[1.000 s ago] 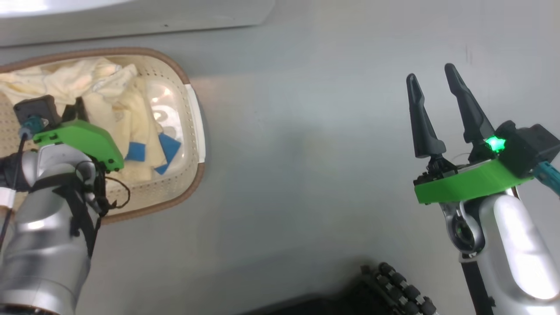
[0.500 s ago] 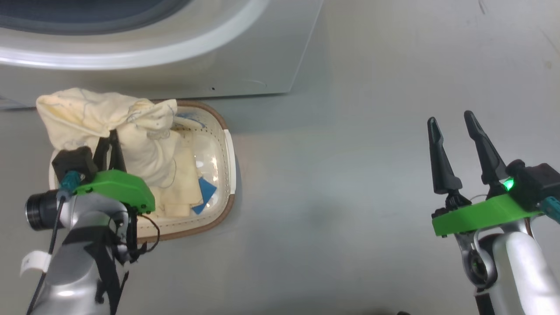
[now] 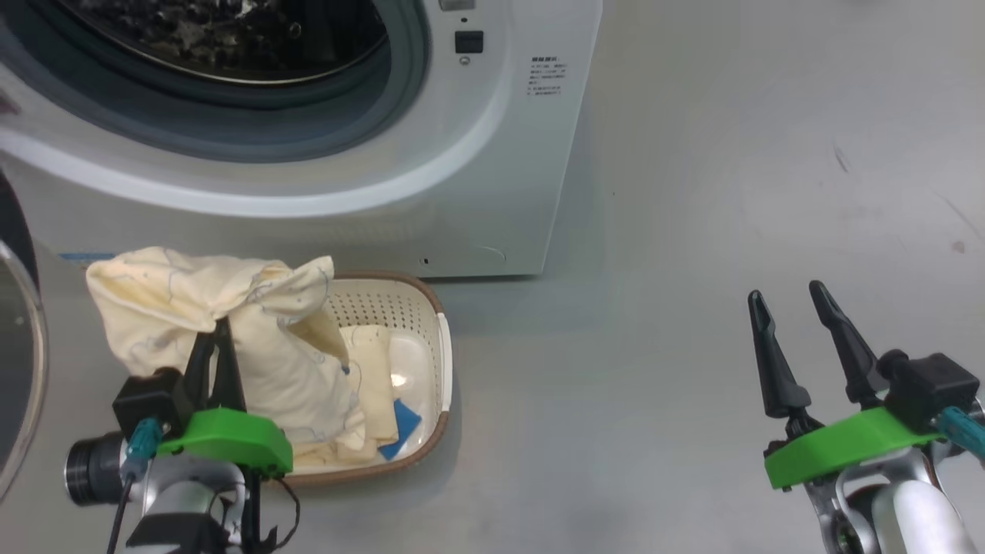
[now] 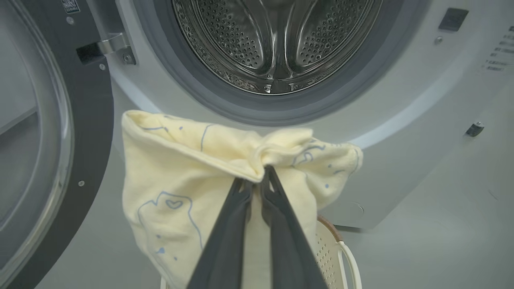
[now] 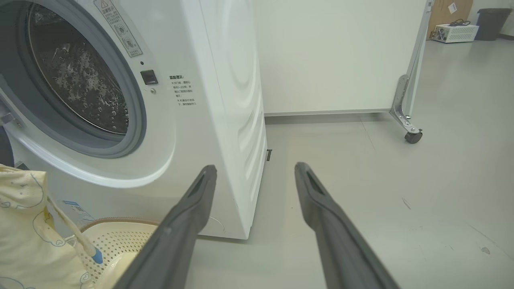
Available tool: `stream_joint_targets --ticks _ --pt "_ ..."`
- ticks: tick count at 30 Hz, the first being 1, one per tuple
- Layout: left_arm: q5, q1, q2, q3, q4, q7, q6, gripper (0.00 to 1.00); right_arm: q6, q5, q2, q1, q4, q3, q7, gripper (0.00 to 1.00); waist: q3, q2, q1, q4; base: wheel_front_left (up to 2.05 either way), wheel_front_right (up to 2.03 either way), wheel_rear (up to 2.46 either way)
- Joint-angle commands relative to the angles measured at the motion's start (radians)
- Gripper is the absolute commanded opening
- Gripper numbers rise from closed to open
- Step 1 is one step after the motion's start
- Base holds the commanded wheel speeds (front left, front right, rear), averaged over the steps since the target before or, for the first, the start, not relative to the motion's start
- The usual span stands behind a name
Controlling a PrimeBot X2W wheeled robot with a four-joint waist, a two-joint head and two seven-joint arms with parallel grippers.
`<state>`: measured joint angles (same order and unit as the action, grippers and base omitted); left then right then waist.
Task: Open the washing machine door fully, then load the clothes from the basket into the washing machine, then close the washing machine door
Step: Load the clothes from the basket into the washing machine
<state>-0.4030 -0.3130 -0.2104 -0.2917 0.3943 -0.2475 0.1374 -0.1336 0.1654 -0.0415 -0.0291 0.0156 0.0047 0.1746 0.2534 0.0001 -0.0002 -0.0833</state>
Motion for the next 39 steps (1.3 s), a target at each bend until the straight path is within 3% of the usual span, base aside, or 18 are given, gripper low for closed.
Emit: stream_joint_targets --ticks 1,15,39 --pt "0.014 0.004 -0.038 0.034 -0.057 -0.013 0.009 0.0 0.003 -0.007 -0.009 0.01 -0.042 0.018 -0.011 1.0 -0.06 -0.0001 0.0002 0.02 0.0 0.0 0.0" --pt "0.022 0.156 -0.067 -0.002 -0.24 0.063 0.049 0.0 0.003 -0.001 -0.009 0.107 -0.104 0.013 -0.067 1.0 -0.185 -0.0001 0.0002 0.036 0.0 0.0 0.0" --pt "0.015 0.181 -0.077 -0.026 -0.27 0.105 0.071 0.0 0.003 0.005 -0.009 0.146 -0.131 -0.001 -0.084 1.0 -0.209 -0.0001 0.0002 0.036 0.0 0.0 0.0"
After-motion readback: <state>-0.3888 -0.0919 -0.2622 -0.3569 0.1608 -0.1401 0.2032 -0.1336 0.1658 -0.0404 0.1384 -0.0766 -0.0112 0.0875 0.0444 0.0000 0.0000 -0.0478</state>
